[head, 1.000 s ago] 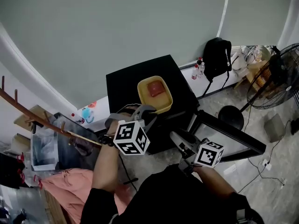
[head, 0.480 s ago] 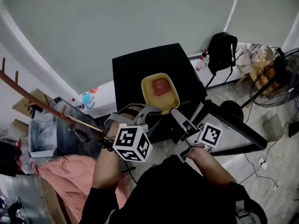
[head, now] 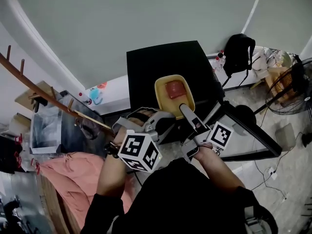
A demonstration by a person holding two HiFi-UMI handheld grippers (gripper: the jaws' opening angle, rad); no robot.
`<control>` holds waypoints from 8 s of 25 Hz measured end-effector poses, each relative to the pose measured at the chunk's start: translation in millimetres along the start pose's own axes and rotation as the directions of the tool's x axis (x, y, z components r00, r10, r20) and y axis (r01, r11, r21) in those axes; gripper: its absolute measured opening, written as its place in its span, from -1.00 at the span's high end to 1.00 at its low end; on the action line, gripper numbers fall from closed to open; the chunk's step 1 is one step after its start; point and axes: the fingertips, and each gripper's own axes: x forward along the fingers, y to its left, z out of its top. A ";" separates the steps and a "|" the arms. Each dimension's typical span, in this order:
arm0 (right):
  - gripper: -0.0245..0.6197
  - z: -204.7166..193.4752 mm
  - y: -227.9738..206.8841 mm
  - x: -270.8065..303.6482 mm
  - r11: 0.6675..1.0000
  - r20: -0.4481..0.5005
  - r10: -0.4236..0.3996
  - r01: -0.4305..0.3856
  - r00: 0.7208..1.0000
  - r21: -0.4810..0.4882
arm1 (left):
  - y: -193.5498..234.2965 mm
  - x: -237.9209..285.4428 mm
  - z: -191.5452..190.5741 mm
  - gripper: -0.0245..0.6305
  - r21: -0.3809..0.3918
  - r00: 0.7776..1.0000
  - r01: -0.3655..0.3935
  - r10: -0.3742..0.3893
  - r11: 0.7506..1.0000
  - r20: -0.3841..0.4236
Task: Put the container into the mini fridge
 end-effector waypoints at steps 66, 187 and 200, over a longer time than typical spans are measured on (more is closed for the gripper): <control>0.29 -6.0 -100.9 -137.7 0.997 0.057 -0.071 0.069 0.996 0.032 | -73.8 13.8 -21.8 0.82 -0.732 0.903 0.082 0.261 0.676 0.342; 0.45 29.0 -178.8 -15.6 0.833 -0.038 -0.399 0.345 0.916 -0.432 | -71.8 1.9 -109.5 0.82 -0.882 0.918 -0.035 0.364 0.471 0.158; 0.59 21.9 -116.7 -55.4 0.695 -0.045 -0.351 0.229 0.935 -0.681 | -55.4 -34.4 -117.7 0.82 -0.907 0.840 -0.169 0.539 0.385 0.072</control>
